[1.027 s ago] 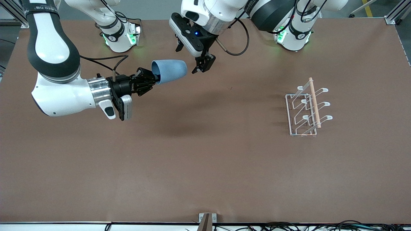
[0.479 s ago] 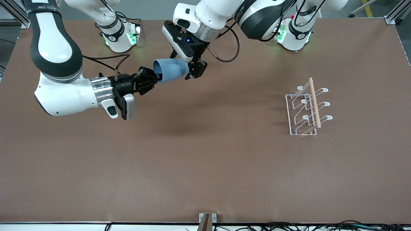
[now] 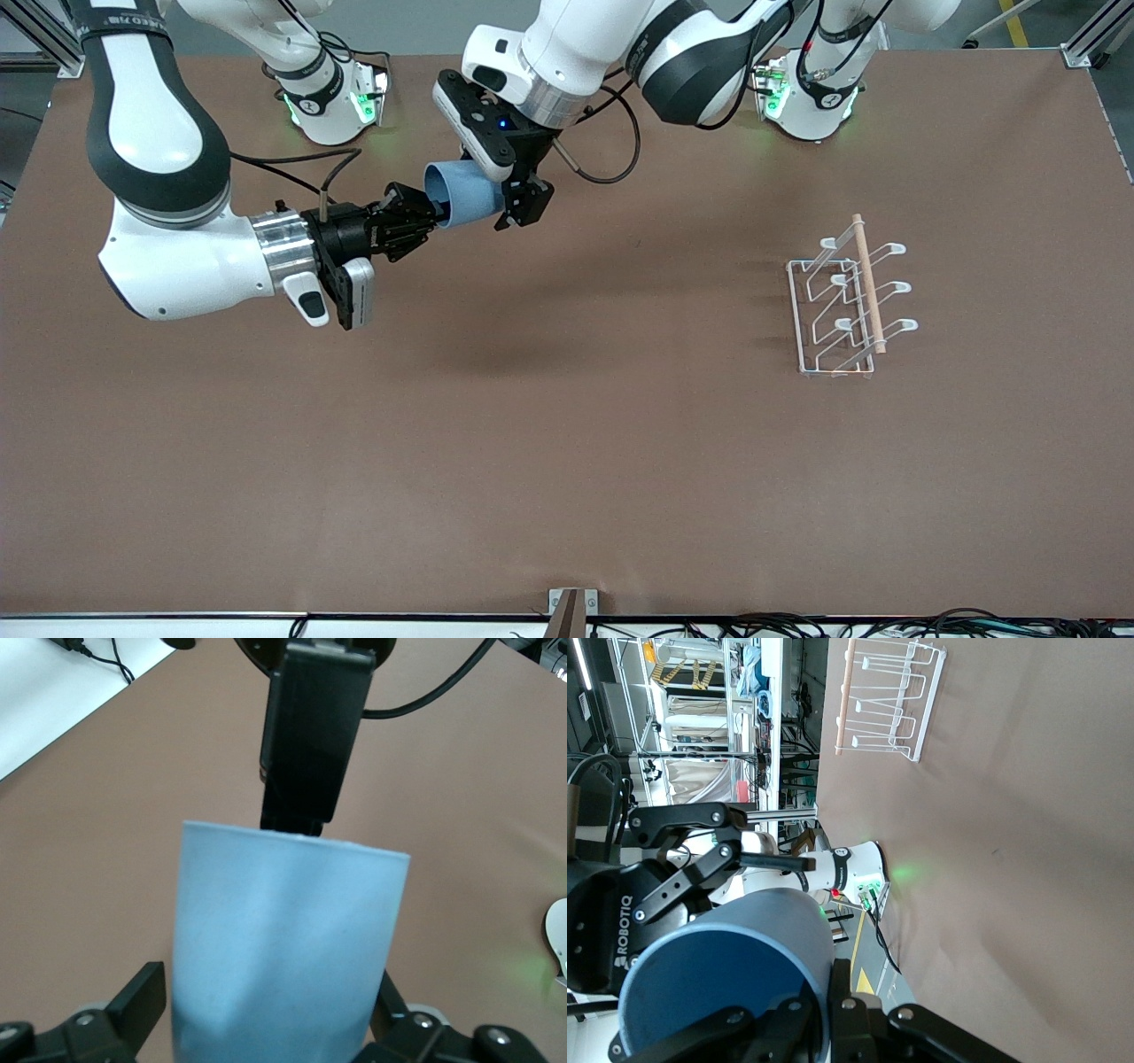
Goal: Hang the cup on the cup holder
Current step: 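Grasp the cup rim with the left gripper from the right gripper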
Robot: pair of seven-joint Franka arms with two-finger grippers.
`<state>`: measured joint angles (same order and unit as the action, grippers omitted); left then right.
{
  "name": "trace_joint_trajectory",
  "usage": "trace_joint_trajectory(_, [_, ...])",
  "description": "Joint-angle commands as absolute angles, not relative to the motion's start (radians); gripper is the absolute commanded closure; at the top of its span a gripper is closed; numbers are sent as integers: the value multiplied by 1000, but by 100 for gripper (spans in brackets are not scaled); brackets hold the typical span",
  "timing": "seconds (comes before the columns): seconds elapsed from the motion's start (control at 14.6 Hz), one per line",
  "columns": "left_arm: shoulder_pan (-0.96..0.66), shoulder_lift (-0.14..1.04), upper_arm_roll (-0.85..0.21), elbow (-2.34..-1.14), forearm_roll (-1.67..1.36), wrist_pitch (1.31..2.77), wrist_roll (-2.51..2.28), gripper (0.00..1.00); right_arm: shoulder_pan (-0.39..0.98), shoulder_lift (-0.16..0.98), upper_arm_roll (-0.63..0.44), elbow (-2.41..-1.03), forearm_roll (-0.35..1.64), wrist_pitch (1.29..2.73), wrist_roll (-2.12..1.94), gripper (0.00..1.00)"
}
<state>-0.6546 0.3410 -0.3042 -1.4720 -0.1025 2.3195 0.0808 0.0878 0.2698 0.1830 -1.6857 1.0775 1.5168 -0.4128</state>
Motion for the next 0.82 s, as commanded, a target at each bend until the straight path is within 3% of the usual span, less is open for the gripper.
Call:
trace_joint_trajectory(0.0, [-666,363,-301,-1447,-65,2322,89,9,97,267,179,-1687,1103,1511,-417,93])
trace_joint_trajectory(0.27, [-664,370,-301,-1447,-35,2322,86,52,97,267,179,-1687,1103,1506,-417,88])
trace_joint_trajectory(0.48, [-660,367,-299,-1447,4,2306,92,54,95,267,179,-1687,1103,1503,-408,86])
trace_joint_trajectory(0.55, [-661,367,-299,-1448,17,2290,92,55,94,267,179,-1687,1103,1503,-391,64])
trace_joint_trajectory(0.62, [-660,361,-299,-1447,17,2249,92,55,89,267,179,-1684,1103,1502,-390,1])
trace_joint_trajectory(0.75, [-650,356,-298,-1445,20,2165,94,55,71,267,176,-1683,1103,1496,-397,0])
